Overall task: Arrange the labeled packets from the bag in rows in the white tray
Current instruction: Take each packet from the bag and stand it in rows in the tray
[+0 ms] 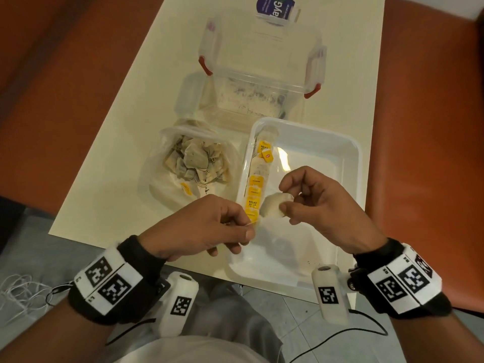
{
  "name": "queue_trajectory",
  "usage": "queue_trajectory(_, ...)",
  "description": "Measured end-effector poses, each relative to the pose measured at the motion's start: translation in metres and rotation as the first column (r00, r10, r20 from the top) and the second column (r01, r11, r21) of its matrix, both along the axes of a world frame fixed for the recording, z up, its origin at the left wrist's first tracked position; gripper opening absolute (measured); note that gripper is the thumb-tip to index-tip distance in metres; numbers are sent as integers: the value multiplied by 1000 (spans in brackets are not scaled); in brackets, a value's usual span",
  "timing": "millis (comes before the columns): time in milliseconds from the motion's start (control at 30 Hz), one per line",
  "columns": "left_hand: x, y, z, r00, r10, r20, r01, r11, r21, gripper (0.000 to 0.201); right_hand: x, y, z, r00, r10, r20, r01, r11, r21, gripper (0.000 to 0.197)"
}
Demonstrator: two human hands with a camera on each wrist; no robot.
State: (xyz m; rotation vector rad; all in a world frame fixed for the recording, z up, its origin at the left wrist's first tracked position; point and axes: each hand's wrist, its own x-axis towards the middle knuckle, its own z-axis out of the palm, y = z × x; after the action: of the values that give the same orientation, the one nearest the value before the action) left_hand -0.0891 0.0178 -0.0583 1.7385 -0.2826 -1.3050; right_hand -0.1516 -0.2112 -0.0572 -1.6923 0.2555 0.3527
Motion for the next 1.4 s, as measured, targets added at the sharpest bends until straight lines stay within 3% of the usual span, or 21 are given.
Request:
queue_trajectory(133, 0, 8, 0, 994, -20, 109, 13, 998, 64, 7, -3, -3, -4, 997, -35, -68, 31, 998, -58, 35)
queue_trajectory(367, 5, 13, 10, 996, 4, 88, -3, 1000, -15, 6, -2, 2, -7, 998, -14, -60, 4, 985, -175, 32)
queue_trajectory(467, 5, 8, 11, 997, 2, 74, 3, 997, -74, 8, -2, 12, -8, 997, 33, -72, -42, 990, -132, 30)
queue_trajectory(667, 2, 1, 8, 982, 11, 186, 20, 987, -161, 6, -3, 23, -5, 985, 78, -156, -71, 996, 53, 22)
queue_trajectory(1000, 1, -8, -2, 942, -58, 331, 79, 996, -50, 6, -6, 21, -6, 975, 96, -198, -87, 995, 53, 26)
queue_trajectory(1267, 2, -11, -2, 921, -87, 379, 95, 995, -2, 9, -4, 19, 0, 970, 83, -227, -47, 986, 160, 40)
queue_trajectory(1400, 3, -10, 3, 919, -151, 365, 157, 987, 13, 4, -2, 15, -4, 961, 116, -250, -82, 987, 142, 36)
